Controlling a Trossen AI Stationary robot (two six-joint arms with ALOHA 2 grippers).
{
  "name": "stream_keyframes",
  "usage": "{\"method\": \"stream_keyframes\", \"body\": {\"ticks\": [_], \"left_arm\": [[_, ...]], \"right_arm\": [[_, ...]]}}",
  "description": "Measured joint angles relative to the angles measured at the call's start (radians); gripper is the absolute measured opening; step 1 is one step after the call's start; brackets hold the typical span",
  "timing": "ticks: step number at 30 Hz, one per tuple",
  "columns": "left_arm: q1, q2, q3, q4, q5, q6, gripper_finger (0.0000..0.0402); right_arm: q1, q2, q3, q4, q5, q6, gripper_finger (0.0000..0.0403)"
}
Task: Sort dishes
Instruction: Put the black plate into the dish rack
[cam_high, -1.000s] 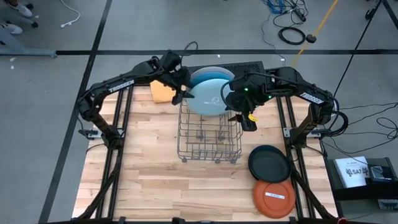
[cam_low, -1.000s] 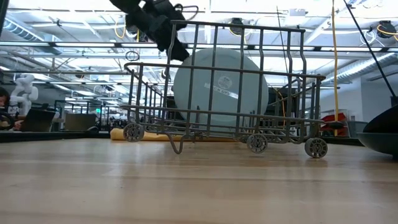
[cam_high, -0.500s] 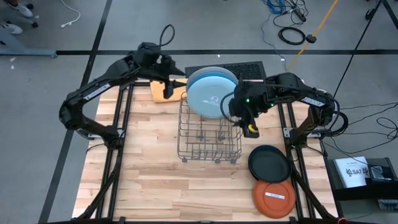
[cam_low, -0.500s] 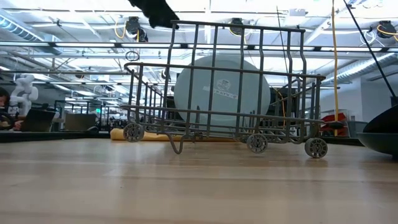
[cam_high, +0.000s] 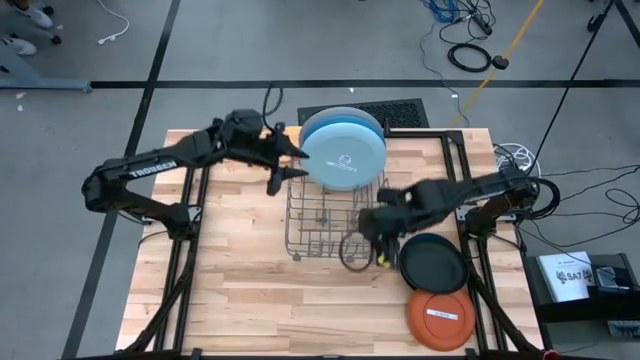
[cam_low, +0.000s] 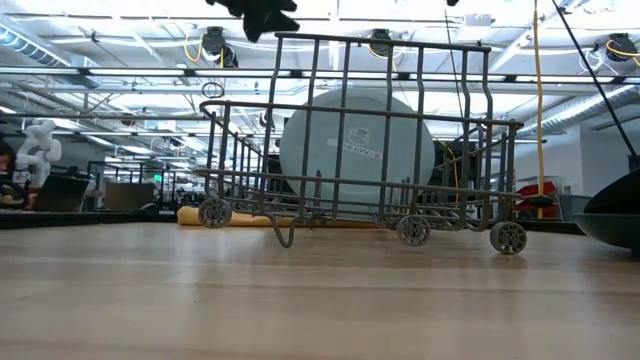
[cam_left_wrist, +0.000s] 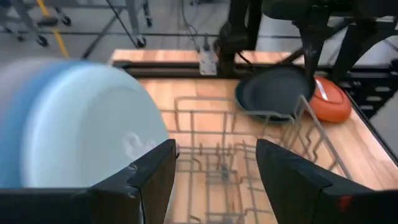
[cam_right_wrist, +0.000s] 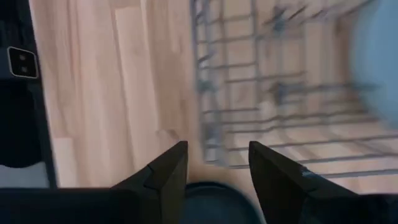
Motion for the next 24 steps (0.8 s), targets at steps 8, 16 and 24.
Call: {"method": "stream_keyframes", "body": {"ticks": [8, 16, 24], "left_arm": [[-0.049, -0.004, -0.255, 0.322, -0.002, -0.159, 0.0223], [-0.079, -0.010, -0.341, 0.488, -0.013, -0.253, 0.0223], [-0.178, -0.008, -0.342, 0.493, -0.040, -0.239, 0.0223]], "right_arm": [[0.060, -0.003, -0.124, -0.074, -0.060, 0.198, 0.0222], [0.158, -0.006, -0.203, -0.053, -0.198, 0.377, 0.0277], [0.311, -0.004, -0.372, 0.083, -0.209, 0.571, 0.0276]]}}
